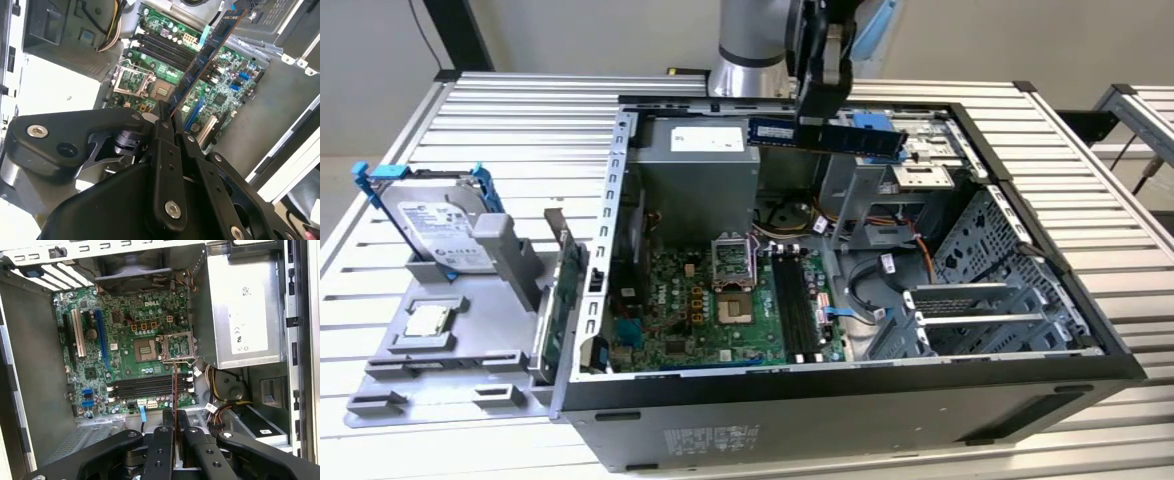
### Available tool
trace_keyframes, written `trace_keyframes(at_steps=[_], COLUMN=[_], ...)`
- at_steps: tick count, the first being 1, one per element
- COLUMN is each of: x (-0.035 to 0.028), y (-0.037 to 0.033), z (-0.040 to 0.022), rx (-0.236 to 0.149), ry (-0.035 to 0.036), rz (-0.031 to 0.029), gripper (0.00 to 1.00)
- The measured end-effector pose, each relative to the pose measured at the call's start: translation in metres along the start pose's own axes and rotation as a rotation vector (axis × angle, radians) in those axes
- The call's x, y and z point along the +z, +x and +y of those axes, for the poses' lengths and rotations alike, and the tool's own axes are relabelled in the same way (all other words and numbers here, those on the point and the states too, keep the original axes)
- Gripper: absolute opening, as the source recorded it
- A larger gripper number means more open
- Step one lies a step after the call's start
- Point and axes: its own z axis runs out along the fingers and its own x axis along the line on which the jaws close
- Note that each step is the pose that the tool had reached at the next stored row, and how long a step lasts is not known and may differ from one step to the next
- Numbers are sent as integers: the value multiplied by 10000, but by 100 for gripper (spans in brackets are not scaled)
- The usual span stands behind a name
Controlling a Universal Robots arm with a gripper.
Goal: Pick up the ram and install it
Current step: 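Insert the ram into the slot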
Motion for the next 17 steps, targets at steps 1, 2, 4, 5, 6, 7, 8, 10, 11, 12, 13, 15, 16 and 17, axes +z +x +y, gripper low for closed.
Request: trace_keyframes(at_steps=[1, 2, 4, 5, 6, 7, 8, 10, 11, 12, 13, 15, 16, 17], x=[0, 0, 0, 0, 0, 0, 0, 0, 1, 0, 0, 0, 0, 0], y=[0, 0, 0, 0, 0, 0, 0, 0, 0, 0, 0, 0, 0, 0], z=[0, 0, 0, 0, 0, 0, 0, 0, 0, 0, 0, 0, 0, 0], rx=[114, 239, 510, 636, 776, 901, 1038, 1311, 1455, 1595, 1727, 2010, 2152, 2280], ry=[0, -1, -2, -2, -2, -3, -3, -4, -4, -4, -5, -6, -6, -7], rz=[2, 5, 13, 17, 22, 26, 30, 38, 41, 46, 50, 58, 62, 66], gripper=[0, 0, 0, 0, 0, 0, 0, 0, 0, 0, 0, 0, 0, 0])
